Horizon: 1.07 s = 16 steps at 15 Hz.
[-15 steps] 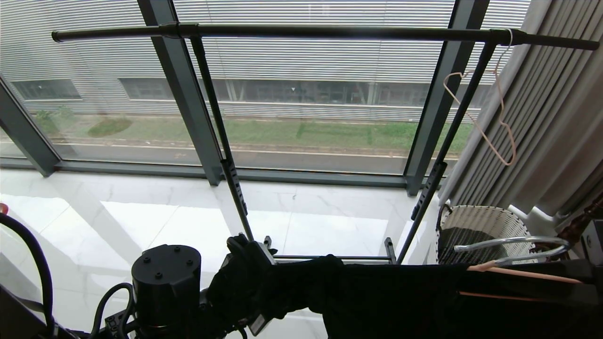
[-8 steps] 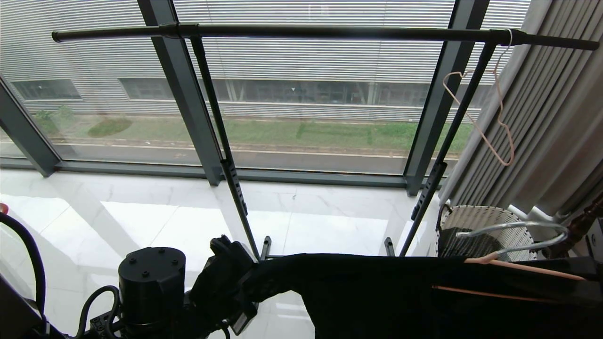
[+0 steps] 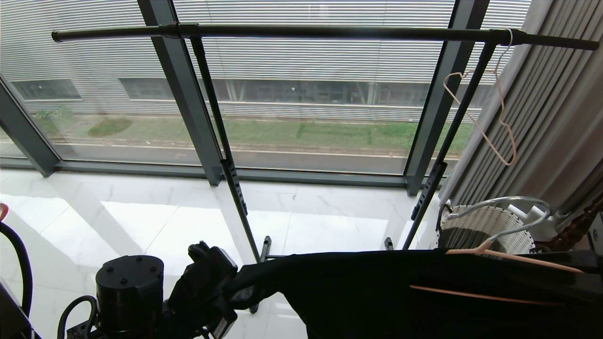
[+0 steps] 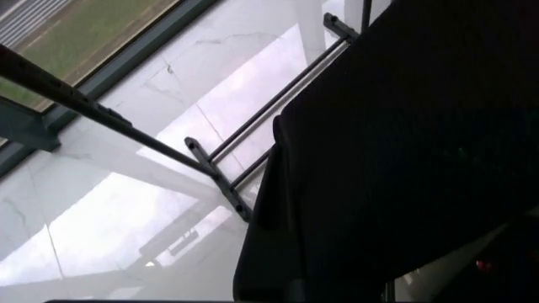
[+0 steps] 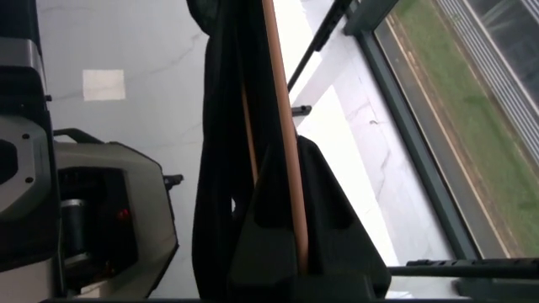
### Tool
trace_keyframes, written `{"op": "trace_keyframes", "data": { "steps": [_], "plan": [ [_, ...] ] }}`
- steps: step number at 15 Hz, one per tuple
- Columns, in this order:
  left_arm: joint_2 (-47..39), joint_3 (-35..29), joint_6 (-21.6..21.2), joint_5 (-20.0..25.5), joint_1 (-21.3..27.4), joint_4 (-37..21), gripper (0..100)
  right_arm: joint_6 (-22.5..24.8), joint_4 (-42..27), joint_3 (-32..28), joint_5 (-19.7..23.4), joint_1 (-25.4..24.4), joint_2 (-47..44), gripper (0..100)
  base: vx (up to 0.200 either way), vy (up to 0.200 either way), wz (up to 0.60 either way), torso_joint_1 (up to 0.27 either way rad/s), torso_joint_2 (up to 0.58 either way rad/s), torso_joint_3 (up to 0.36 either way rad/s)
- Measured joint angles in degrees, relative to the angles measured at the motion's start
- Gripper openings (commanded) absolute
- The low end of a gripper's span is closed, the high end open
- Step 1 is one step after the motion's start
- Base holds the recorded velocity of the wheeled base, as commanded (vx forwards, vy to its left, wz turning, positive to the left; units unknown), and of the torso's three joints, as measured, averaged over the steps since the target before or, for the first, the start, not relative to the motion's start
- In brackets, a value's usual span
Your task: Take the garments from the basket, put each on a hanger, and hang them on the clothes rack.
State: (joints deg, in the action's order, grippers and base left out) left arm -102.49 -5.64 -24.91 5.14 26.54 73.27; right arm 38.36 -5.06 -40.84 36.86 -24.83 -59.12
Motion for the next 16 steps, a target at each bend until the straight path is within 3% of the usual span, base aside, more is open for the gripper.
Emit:
{"op": "trace_keyframes", "data": {
  "steps": [5, 7, 9, 10, 14, 16],
  "plan": [
    [0.0, -0.7, -0.2, -0.1, 0.6, 3.6, 100, -3.3, 0.8, -0.1, -0.8, 0.1, 0.0, 0, 0.0, 0.0, 0.0, 0.0, 0.0, 0.0],
    [0.0, -0.8, 0.1, -2.0, 0.7, 5.3, 100, -8.7, 1.3, 0.0, -2.5, 1.5, 0.0, 0, 0.0, 0.0, 0.0, 0.0, 0.0, 0.0],
    [0.0, -0.6, 1.8, -7.7, 0.8, 7.0, 100, -15.2, 3.1, 0.1, -4.9, 4.2, -0.2, 0, 0.0, 0.0, 0.0, 0.0, 0.0, 0.0],
    [0.0, -0.5, 3.3, -10.0, 1.0, 7.2, 100, -18.2, 3.3, 0.1, -7.3, 5.6, -0.4, 0, 0.0, 0.0, 0.0, 0.0, 0.0, 0.0],
    [0.4, -0.1, 12.8, -19.4, 0.6, 7.3, 100, -28.6, 4.7, 0.1, -23.9, 8.2, -3.9, 0, 0.0, 0.0, 0.0, 0.0, 0.0, 0.0],
    [1.4, 0.2, 16.1, -23.9, 0.2, 7.4, 100, -34.0, 9.0, -0.2, -25.3, 7.6, -6.4, 0, 0.0, 0.0, 0.0, 0.0, 0.0, 0.0]
  ]
}}
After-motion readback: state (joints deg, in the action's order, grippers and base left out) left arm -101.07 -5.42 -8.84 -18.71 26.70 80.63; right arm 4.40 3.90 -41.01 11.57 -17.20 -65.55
